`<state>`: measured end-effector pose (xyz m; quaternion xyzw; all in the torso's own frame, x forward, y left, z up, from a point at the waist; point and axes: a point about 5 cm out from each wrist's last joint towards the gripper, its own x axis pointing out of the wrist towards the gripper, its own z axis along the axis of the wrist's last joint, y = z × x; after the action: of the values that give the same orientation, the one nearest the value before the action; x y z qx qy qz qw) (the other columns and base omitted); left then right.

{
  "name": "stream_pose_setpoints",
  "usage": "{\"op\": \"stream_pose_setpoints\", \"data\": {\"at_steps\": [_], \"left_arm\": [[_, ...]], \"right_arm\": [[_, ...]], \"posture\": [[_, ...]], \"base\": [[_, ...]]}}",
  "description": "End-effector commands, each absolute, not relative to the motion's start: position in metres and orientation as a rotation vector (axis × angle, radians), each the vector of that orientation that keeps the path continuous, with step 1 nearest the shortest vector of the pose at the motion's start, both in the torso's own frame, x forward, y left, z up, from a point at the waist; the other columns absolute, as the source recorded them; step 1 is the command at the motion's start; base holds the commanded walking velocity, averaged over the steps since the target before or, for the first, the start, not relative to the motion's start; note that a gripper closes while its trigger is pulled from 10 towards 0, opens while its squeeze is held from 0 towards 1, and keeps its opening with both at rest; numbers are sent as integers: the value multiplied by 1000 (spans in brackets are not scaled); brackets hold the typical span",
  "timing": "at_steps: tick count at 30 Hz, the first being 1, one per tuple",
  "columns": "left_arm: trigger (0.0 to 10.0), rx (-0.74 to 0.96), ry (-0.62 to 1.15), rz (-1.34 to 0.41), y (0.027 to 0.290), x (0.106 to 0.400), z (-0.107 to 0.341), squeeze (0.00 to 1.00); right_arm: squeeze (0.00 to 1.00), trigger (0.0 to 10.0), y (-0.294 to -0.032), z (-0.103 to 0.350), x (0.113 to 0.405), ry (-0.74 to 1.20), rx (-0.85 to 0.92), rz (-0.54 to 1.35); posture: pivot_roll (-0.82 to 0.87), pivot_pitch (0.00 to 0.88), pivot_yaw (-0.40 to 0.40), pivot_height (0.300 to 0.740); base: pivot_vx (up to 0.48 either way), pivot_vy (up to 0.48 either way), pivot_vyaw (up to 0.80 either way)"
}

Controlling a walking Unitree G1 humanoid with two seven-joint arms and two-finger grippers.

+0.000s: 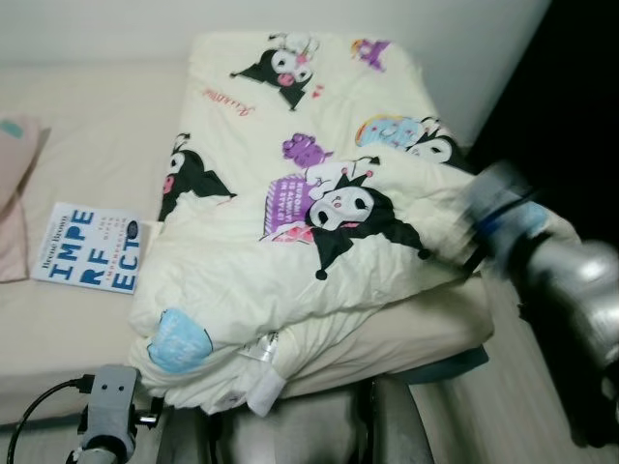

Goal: Clean up the room

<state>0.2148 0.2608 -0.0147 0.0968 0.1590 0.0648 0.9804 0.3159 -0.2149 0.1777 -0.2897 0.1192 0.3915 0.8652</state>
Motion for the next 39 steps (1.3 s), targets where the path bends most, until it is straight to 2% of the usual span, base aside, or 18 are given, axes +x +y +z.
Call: {"op": "stream_pose_setpoints", "data": {"at_steps": [1,6,9,13,15,18,31,34,37,39], "left_arm": [[10000,197,368,122,260,202,-24,0],[10000,199,375,122,263,199,-25,0],[10000,200,376,122,263,198,-25,0],[10000,203,378,122,264,197,-25,0],[10000,202,380,120,264,196,-26,0],[10000,202,381,114,263,195,-26,0],[10000,218,381,115,270,185,-26,0],[10000,226,386,118,274,177,-27,0],[10000,227,390,119,274,175,-27,0],[10000,228,390,118,275,173,-27,0]], "right_arm": [[0,10000,-208,154,306,380,-619,915],[0,10000,-184,134,280,505,-532,1180],[0,10000,-183,128,279,535,-558,1196],[0,10000,-181,111,282,566,-674,1155],[0,10000,-177,104,298,520,-755,1018],[0,10000,-173,101,313,467,-787,912],[0,10000,-163,108,347,339,-710,785],[0,10000,-171,140,363,252,-668,744],[0,10000,-175,150,368,224,-661,731],[0,10000,-185,178,375,138,-579,699]], "posture": [[-42,249,-21,550],[-37,260,-22,550],[-38,260,-22,550],[-44,265,-22,550],[-41,271,-21,550],[-36,278,-17,550],[-6,309,-18,550],[0,327,-18,550],[0,332,-19,550],[-3,339,-18,550]], "base": [[0,0,0],[0,0,0],[0,0,0],[0,0,0],[0,0,0],[0,0,0],[0,0,0],[0,0,0],[0,0,0],[0,0,0]]}}
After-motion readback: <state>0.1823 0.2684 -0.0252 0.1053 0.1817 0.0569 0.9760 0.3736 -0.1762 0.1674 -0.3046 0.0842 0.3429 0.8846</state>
